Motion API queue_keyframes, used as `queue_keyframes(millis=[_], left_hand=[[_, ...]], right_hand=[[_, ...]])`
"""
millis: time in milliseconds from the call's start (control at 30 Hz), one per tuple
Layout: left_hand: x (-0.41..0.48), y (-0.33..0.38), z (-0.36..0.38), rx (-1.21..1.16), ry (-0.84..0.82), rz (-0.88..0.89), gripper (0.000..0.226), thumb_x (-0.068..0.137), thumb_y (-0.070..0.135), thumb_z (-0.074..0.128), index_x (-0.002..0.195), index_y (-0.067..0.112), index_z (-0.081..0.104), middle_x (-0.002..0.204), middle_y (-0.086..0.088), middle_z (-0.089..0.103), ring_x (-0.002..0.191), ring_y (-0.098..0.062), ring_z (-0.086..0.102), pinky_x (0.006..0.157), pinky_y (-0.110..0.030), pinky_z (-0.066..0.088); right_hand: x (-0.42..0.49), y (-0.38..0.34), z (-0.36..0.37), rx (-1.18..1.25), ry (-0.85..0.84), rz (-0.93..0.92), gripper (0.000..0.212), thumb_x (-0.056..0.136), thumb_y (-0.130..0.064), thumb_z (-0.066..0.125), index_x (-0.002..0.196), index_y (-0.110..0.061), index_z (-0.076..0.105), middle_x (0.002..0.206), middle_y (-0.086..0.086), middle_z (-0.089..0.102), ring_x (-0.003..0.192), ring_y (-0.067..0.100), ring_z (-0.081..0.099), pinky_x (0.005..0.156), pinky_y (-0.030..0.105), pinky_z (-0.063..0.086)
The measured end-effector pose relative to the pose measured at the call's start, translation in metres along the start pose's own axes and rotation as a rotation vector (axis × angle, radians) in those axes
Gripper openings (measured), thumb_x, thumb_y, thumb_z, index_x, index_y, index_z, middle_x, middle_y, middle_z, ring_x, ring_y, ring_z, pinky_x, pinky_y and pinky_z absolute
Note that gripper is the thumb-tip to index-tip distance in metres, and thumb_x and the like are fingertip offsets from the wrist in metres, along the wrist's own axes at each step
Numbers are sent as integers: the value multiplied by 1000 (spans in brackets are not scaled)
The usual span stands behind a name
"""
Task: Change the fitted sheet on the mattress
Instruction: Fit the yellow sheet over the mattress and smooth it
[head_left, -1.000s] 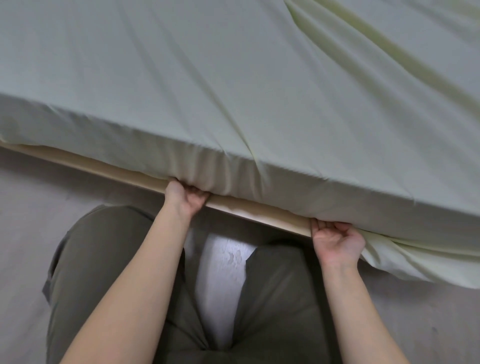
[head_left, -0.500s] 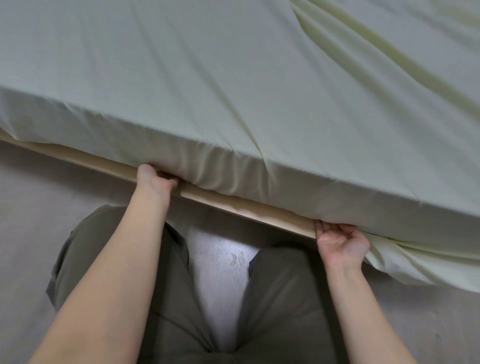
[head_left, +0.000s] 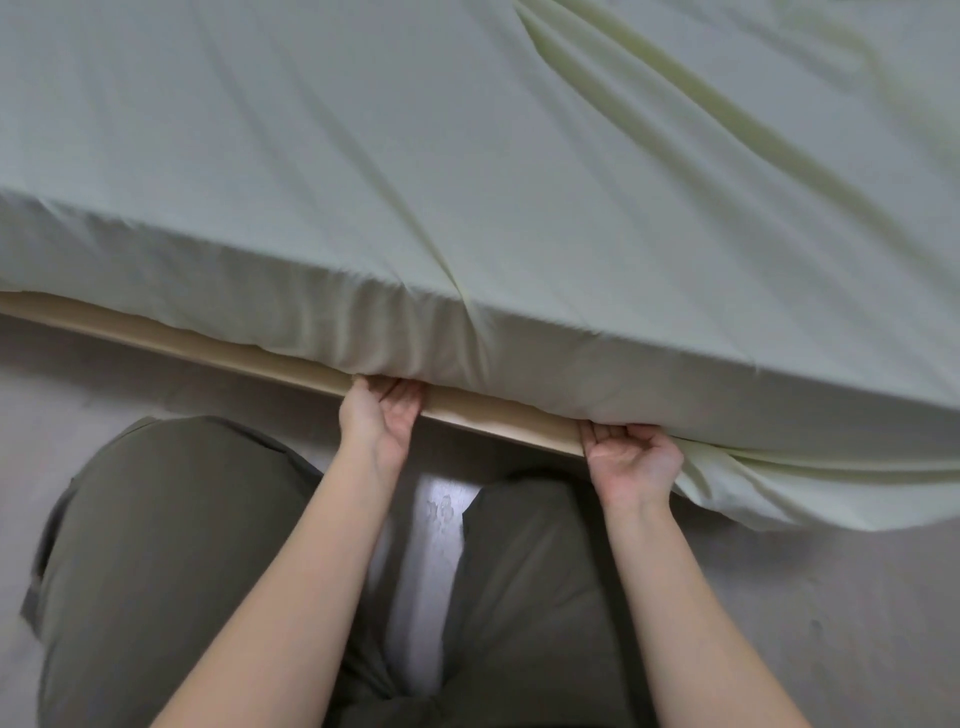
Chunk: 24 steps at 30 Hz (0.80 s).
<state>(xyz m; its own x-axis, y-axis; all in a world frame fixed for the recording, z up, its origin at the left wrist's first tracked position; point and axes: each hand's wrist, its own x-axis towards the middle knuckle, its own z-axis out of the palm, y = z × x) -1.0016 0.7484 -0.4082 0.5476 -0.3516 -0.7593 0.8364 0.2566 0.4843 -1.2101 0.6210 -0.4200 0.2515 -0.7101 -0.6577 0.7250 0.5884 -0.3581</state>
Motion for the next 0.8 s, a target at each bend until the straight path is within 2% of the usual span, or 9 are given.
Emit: queue_keyframes(millis=[100, 200, 333, 467, 600, 767, 800], left_hand=[[2, 3, 8, 13, -47, -46, 60, 104, 44, 29, 144, 0, 33, 147, -19, 40, 136, -34, 41, 113, -44, 33], [6, 16, 13, -27, -87, -149, 62, 102, 49, 28, 146, 5, 33, 148, -17, 40, 136, -34, 39, 113, -47, 32], [-3, 18, 25, -63, -121, -197, 70, 95, 66, 26, 143, 18, 42, 143, -11, 48, 130, -32, 47, 101, -52, 40], [-8, 18, 31, -98, -89, -203, 79, 88, 76, 24, 140, 20, 47, 143, -7, 49, 130, -30, 48, 102, -52, 40], [-7, 18, 29, -121, -62, -190, 77, 87, 77, 28, 133, 20, 53, 139, -7, 54, 126, -29, 52, 107, -51, 40], [-8, 22, 23, -139, -16, -182, 73, 87, 76, 28, 127, 22, 58, 133, -5, 59, 121, -28, 56, 104, -49, 44], [-8, 22, 20, -142, -11, -186, 73, 88, 75, 29, 129, 22, 58, 132, -5, 60, 120, -28, 57, 103, -49, 45]], right_hand=[[1, -2, 2, -23, 56, 22, 44, 84, -10, 36, 122, -9, 58, 127, 17, 62, 120, 34, 56, 108, 53, 37], [3, -2, 7, -37, 113, 15, 41, 93, -16, 32, 124, -11, 58, 125, 15, 63, 118, 32, 58, 106, 52, 39], [0, 0, 7, -37, 141, 9, 39, 94, -17, 35, 125, -14, 59, 124, 13, 64, 114, 30, 61, 105, 51, 41], [-3, 0, 6, -24, 155, 14, 34, 94, -16, 34, 116, -13, 60, 120, 12, 65, 116, 28, 60, 103, 47, 42], [-6, 3, 4, -14, 167, 12, 36, 93, -17, 34, 119, -14, 59, 124, 11, 64, 117, 28, 60, 104, 46, 42], [-13, 8, 0, 5, 216, 42, 33, 91, -20, 35, 112, -15, 60, 120, 9, 65, 107, 26, 62, 94, 39, 45], [-14, 10, -1, 13, 227, 50, 34, 91, -21, 36, 115, -15, 59, 120, 9, 64, 108, 25, 61, 96, 38, 44]])
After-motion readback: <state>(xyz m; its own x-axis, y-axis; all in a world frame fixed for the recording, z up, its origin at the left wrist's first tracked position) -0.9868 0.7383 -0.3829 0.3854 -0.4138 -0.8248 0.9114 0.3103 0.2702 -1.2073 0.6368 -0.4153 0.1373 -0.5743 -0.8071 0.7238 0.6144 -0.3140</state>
